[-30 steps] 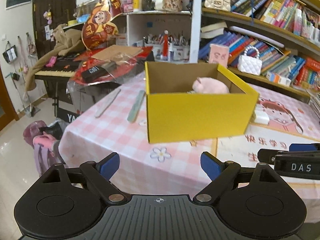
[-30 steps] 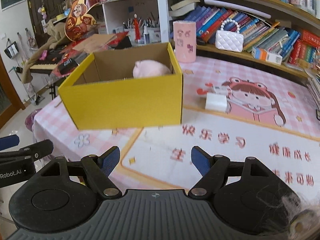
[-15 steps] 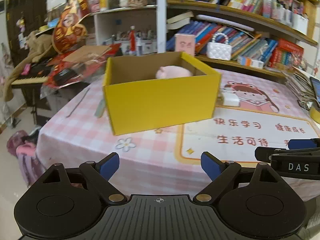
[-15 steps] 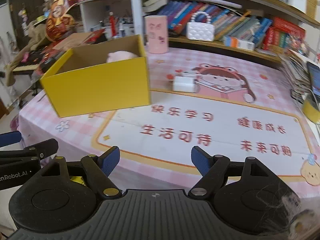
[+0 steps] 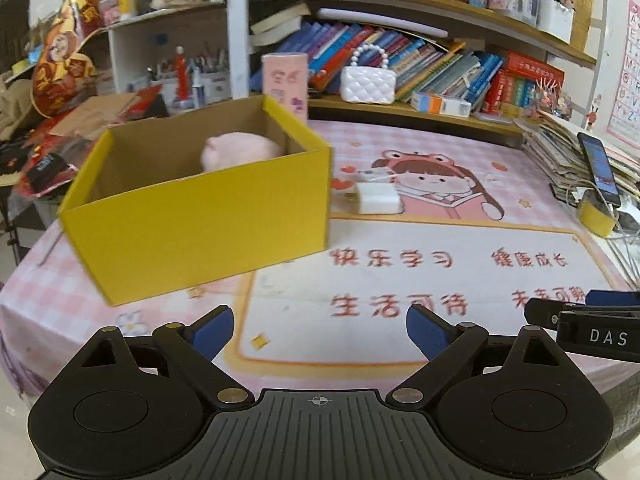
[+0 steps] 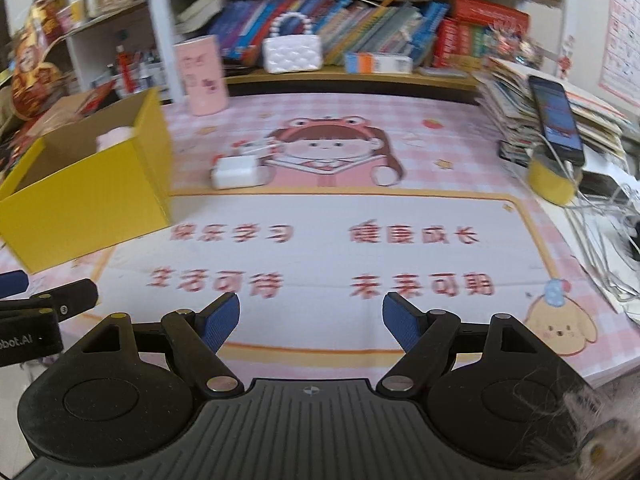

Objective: Organize objects
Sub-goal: 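Withdraw both tools from the box toward the white charger, then grasp the white charger with the left tool while the right tool grasps the small white card box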

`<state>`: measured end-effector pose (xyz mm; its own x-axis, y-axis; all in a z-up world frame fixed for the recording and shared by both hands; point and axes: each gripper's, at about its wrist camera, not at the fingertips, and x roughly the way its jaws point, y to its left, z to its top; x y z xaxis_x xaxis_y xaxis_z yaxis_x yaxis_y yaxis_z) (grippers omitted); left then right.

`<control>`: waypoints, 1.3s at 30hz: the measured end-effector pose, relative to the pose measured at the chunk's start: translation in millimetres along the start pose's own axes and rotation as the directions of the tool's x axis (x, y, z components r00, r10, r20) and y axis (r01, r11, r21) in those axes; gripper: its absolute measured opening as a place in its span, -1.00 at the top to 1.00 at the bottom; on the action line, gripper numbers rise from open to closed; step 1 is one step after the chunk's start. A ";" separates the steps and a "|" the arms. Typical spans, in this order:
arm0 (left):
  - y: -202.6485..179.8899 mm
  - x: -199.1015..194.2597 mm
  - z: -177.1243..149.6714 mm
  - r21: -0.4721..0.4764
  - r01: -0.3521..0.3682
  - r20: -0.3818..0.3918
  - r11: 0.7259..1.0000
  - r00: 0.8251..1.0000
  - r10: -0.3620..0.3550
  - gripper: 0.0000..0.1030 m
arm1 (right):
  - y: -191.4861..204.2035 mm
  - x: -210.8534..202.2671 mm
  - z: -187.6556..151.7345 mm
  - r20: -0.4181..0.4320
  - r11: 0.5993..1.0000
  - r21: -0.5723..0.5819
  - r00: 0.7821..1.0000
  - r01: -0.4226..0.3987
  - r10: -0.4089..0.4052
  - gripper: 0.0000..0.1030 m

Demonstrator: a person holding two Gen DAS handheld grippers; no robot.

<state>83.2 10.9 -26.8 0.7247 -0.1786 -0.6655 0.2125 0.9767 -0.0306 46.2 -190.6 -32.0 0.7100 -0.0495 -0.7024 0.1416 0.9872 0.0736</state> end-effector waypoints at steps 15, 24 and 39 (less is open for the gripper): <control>-63.8 53.4 33.6 0.014 0.006 -0.038 1.000 0.999 -0.006 -0.85 | -60.8 47.1 46.2 -0.030 1.000 -0.009 0.999 -0.012 0.012 -0.54; -87.9 75.1 59.3 -0.032 -0.057 -0.014 0.998 0.998 0.056 -0.84 | -85.5 76.1 83.0 0.002 0.996 -0.044 0.997 -0.081 0.082 -0.54; -121.8 139.9 102.1 -0.008 -0.162 -0.003 0.987 0.987 0.162 -0.52 | -103.1 111.5 144.2 0.080 0.985 -0.084 0.985 -0.149 0.156 -0.54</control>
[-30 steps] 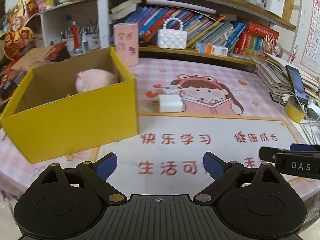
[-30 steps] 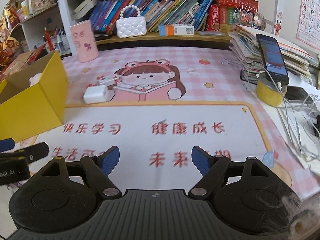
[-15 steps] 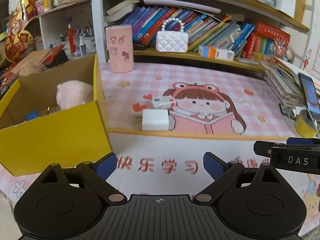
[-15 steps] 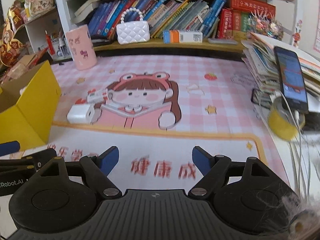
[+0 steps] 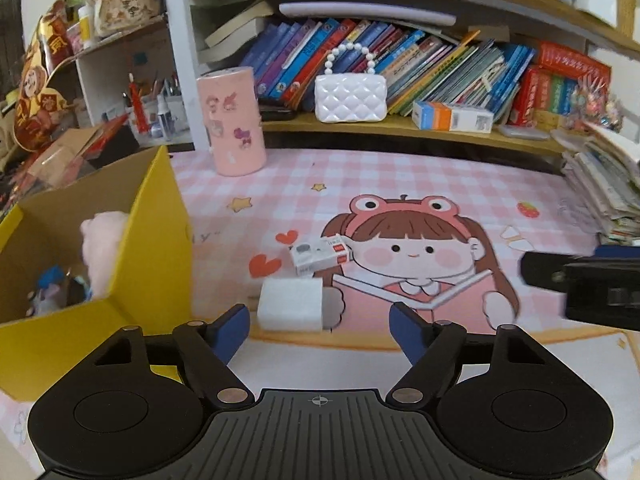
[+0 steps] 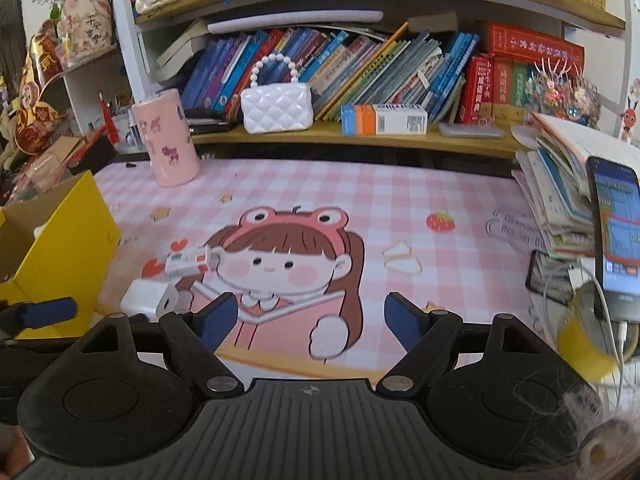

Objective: Organize objects
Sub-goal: 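Grasp the white charger with the left tool while the right tool grasps the small white card box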

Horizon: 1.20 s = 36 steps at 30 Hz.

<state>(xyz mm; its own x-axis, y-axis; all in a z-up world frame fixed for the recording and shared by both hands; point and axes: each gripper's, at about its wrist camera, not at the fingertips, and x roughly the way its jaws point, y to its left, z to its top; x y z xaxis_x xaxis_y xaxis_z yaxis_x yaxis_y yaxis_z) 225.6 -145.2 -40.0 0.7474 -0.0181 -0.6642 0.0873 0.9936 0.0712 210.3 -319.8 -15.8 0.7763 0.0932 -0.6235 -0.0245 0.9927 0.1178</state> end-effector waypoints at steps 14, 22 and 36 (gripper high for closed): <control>0.1 81.1 7.3 -0.019 -0.144 -0.097 0.989 0.985 0.141 -0.52 | -3.5 20.2 20.0 -0.006 0.998 -0.028 0.998 -0.061 0.061 -0.54; 10.4 60.0 6.8 -0.066 -0.095 -0.078 0.993 0.993 0.090 0.05 | 7.4 36.8 27.0 -0.015 0.990 -0.064 0.992 -0.123 0.122 -0.54; 59.8 -44.9 -41.0 -0.245 -0.070 -0.135 0.967 0.990 0.038 0.04 | 85.6 130.6 26.4 -0.112 0.929 -0.227 0.956 -0.292 0.273 -0.54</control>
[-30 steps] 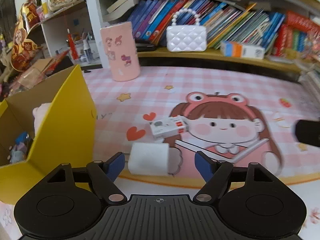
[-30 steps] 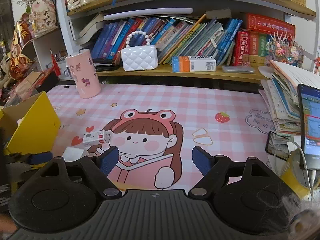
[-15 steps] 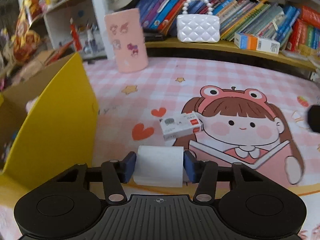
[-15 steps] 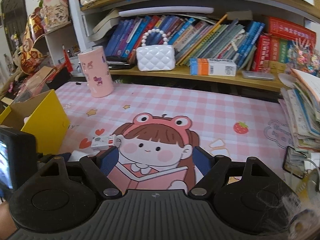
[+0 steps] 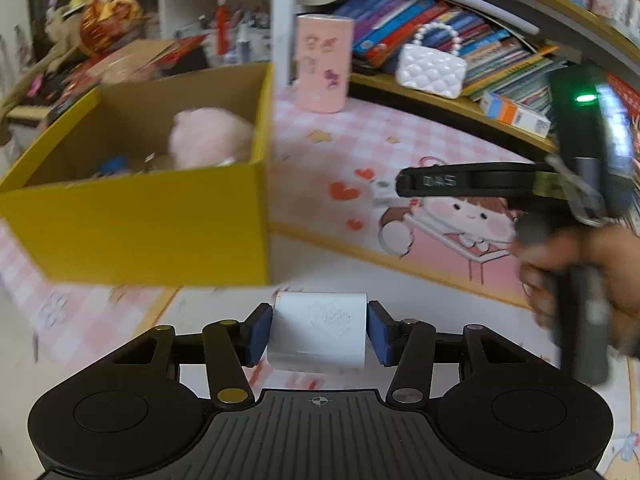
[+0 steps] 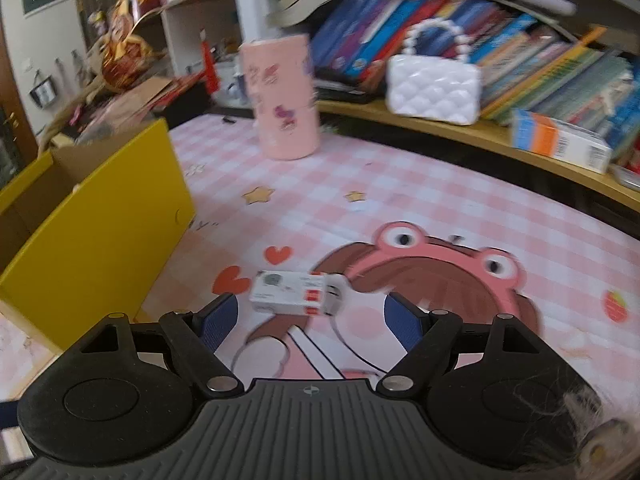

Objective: Organize objects
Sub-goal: 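Grasp the white charger with the left tool while the right tool grasps the small white card box, then carry the charger and white card box with both tools over the yellow box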

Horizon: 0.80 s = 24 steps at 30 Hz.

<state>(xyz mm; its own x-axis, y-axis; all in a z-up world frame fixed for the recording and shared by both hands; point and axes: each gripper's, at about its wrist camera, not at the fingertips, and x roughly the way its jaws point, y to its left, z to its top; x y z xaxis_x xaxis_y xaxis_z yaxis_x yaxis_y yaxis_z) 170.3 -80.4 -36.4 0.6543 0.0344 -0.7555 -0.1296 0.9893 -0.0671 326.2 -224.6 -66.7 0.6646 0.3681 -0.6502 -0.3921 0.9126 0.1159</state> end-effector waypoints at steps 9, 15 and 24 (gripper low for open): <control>30.3 -20.5 -7.8 -0.074 -0.065 0.007 0.995 0.998 0.066 0.04 | 14.8 48.2 3.2 -0.047 1.000 0.004 0.999 0.009 -0.009 -0.38; 46.0 -29.1 -7.1 -0.085 -0.082 0.025 0.993 0.996 0.084 0.04 | 22.7 53.3 -1.2 -0.033 0.999 -0.034 0.999 0.042 -0.043 0.01; 75.9 -36.9 -9.2 -0.082 -0.060 0.053 0.995 0.996 0.065 0.04 | 40.4 -8.0 -20.3 -0.022 0.999 0.038 0.999 0.034 -0.033 0.01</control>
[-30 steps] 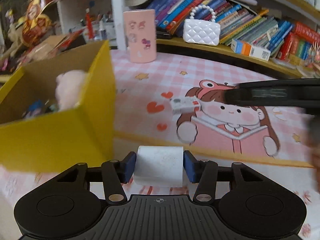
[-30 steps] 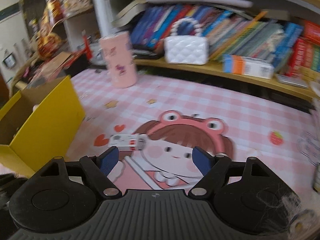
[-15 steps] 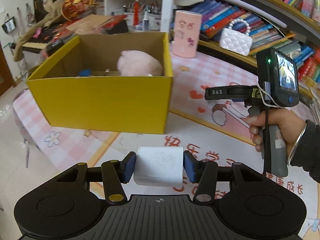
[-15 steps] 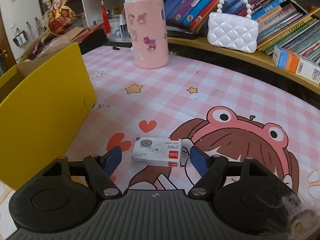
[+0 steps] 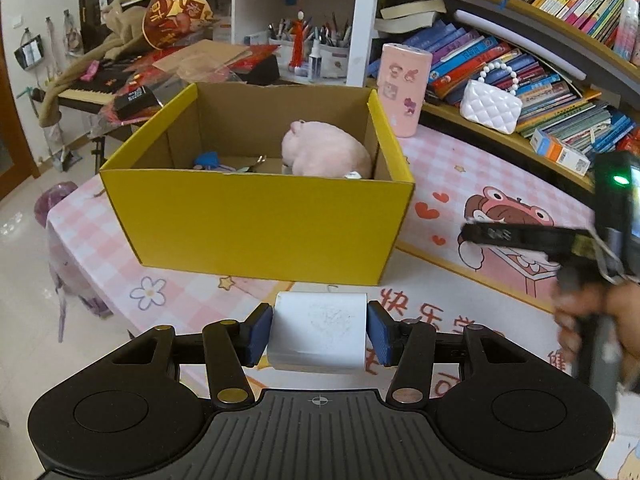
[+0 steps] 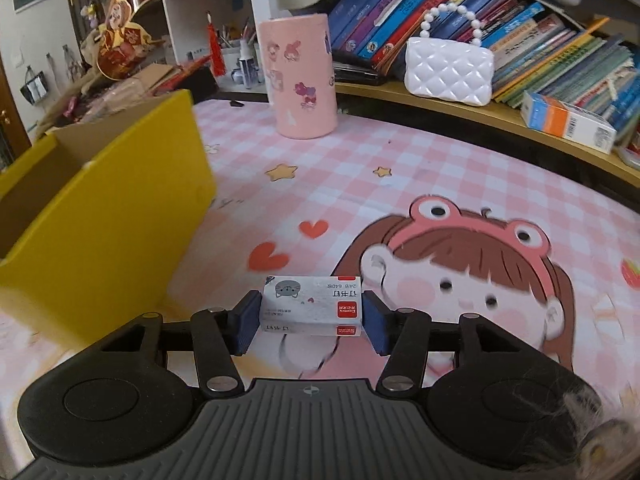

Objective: Organize objects
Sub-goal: 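Carry the charger and white card box with both tools over the yellow box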

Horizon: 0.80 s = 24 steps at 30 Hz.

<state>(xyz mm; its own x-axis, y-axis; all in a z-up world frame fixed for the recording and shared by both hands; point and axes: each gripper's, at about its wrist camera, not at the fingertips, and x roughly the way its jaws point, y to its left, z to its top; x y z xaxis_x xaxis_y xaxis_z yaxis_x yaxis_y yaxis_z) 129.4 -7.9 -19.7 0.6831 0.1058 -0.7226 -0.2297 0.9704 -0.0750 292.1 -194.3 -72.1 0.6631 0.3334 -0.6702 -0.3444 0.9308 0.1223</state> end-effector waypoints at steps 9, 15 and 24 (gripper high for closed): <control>37.7 -6.3 -7.9 0.108 0.077 -0.006 0.991 0.997 -0.077 0.04 | 46.2 -67.2 -42.5 -0.038 0.995 0.094 0.999 0.034 -0.031 0.01; 75.3 -11.6 -15.0 0.120 0.120 -0.021 0.986 0.993 -0.118 0.04 | 93.2 -96.1 -68.0 -0.076 0.990 0.136 0.997 0.027 -0.017 0.01; 117.4 -25.6 -23.9 0.168 0.159 -0.002 0.973 0.987 -0.161 0.04 | 164.3 -106.6 -85.9 -0.074 0.996 0.083 0.997 0.022 -0.015 0.01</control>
<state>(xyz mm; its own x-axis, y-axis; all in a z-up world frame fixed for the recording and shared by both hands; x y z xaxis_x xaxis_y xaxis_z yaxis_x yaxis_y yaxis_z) 68.4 98.1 -26.5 0.7094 -0.0523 -0.7028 0.0016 0.9974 -0.0726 107.8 -89.8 -43.4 0.6171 0.3069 -0.7246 -0.2732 0.9471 0.1685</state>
